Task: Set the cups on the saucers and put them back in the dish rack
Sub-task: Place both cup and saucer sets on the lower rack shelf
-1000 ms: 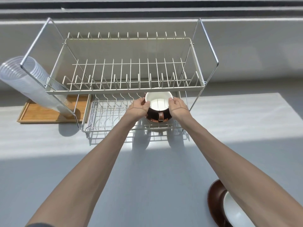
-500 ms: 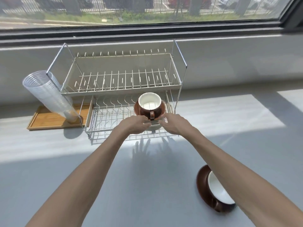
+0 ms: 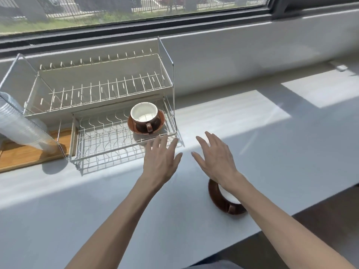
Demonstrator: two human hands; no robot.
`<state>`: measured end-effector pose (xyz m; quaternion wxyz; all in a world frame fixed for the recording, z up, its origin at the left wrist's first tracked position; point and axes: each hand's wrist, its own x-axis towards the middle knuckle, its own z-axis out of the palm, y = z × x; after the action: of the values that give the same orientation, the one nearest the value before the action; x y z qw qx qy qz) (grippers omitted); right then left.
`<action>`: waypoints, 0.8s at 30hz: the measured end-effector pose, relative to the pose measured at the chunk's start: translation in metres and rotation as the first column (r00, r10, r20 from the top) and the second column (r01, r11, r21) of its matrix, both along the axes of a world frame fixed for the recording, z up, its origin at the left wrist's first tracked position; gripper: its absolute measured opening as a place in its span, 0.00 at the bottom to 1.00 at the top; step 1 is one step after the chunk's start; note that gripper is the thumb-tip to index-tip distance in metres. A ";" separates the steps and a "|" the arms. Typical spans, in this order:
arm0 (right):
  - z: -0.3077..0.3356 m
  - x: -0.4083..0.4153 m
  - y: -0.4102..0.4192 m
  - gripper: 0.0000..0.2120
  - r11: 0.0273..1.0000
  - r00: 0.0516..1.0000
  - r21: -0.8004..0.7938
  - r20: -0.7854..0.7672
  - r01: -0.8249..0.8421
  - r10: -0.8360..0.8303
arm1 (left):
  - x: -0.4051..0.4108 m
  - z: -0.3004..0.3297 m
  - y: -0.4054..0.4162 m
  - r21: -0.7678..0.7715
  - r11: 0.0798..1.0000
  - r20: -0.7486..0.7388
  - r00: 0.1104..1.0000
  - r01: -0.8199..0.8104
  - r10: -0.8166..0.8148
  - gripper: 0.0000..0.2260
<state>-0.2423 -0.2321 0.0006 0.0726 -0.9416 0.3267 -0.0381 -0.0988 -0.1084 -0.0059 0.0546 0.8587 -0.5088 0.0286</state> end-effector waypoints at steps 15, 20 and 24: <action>-0.048 -0.122 -0.007 0.26 0.717 0.807 0.509 0.069 0.476 -0.586 | -0.127 -0.038 -0.034 -0.027 0.980 -0.765 0.635 -0.196 0.106 0.27; -0.056 -0.135 -0.009 0.21 0.614 0.773 0.661 0.081 0.431 -0.629 | -0.137 -0.053 -0.042 0.077 0.974 -0.919 0.363 -0.215 0.153 0.30; -0.057 -0.139 -0.013 0.20 0.582 0.772 0.692 0.057 0.427 -0.633 | -0.133 -0.057 -0.044 0.133 0.953 -0.965 0.183 -0.272 0.187 0.27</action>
<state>-0.3811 -0.2454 -0.0564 0.4240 -0.6961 0.5731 -0.0853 -0.2322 -0.1524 -0.0625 0.3830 0.7518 -0.2279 -0.4860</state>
